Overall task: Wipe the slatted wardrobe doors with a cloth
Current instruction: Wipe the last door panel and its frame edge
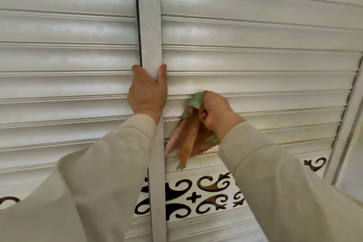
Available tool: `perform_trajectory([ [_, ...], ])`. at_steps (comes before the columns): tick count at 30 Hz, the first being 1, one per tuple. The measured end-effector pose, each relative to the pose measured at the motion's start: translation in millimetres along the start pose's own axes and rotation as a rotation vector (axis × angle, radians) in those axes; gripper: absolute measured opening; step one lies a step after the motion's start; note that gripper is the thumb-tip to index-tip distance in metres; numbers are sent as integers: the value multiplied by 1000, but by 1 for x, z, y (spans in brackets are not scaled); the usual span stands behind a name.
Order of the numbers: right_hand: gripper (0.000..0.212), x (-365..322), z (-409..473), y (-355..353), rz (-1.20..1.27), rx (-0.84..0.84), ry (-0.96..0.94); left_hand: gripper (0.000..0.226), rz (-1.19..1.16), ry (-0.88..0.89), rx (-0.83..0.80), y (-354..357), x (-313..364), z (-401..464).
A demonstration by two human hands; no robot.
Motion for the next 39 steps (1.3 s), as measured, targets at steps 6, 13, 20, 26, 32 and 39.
perform_trajectory([
  [6,21,-14,20,-63,168,177,21,54,-24,5,30,0,-1,-3],
  [13,35,46,-19,-3,-29,-179,72,59,-13,-1,31,1,-1,-1],
  [20,18,77,-26,19,-54,-190,169,62,-17,11,20,2,-3,1],
  [26,18,65,-19,12,-407,17,9,61,-15,10,12,0,-2,0],
  [32,28,61,-20,1,-158,9,46,60,-4,8,16,0,-1,0],
  [39,31,56,-21,-13,54,-79,-84,57,-28,1,14,-1,-1,-2],
])
Point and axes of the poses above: each hand's wrist, its own z-axis towards the middle knuckle, its own y-axis out of the palm, x = y × z, the point moved 4 cm from there along z, towards the middle knuckle, and after that the axes turned 7 degrees about -z, right-handed, at the moved point
